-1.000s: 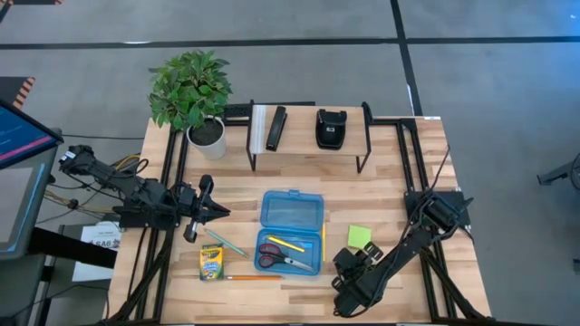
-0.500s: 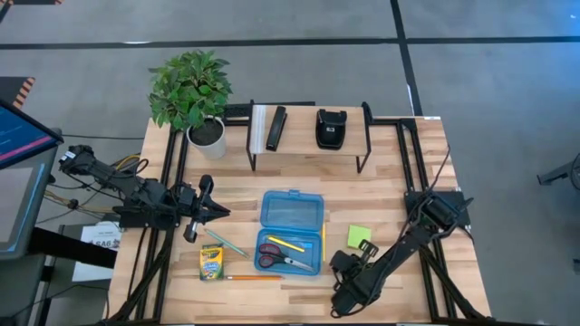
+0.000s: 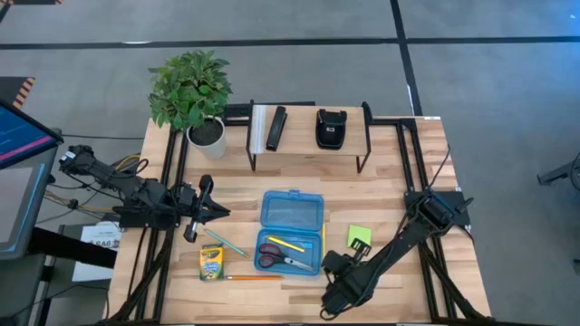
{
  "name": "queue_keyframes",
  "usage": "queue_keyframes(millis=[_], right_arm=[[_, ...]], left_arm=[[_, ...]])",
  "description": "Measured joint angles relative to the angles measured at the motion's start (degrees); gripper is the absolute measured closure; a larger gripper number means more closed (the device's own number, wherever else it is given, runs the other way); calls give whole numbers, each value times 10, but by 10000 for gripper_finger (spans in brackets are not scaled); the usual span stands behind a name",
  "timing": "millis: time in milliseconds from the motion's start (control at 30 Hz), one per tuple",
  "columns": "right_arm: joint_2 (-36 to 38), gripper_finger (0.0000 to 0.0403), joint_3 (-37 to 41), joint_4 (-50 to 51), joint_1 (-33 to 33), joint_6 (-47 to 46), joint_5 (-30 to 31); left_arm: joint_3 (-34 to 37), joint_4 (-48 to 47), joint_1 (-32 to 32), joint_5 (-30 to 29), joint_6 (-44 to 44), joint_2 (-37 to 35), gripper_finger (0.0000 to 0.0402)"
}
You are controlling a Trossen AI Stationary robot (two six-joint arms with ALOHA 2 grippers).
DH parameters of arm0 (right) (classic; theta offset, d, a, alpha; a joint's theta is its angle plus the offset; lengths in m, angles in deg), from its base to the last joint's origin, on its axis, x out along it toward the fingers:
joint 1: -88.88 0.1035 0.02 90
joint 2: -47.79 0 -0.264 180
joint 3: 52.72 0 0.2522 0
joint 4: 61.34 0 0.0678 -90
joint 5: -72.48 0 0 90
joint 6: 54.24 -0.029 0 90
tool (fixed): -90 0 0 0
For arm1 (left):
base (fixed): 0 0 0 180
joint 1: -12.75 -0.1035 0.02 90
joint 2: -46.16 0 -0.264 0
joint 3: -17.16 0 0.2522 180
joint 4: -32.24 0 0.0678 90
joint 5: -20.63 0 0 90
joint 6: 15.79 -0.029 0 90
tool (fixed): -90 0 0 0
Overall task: Pack school essentials
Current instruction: Put the blue eraser into the supply box
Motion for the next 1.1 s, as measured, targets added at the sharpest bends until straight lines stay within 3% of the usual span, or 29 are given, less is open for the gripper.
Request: queue_keyframes(millis=[333,600,733,933,1100], right_arm=[[2,396,-74,68,-16,65,24],[19,307,-73,73,-13,122,-9],[96,279,-6,15,-13,132,-9],[264,288,186,-203,-12,124,-11],[306,273,291,-329,-8,121,-53]], left_arm=[[0,0,0,0,0,0,386],[0,0,0,0,-2,0,386],[0,0,0,0,-2,0,386],[0,0,0,4,-2,0,386],[0,0,0,3,-2,0,386]])
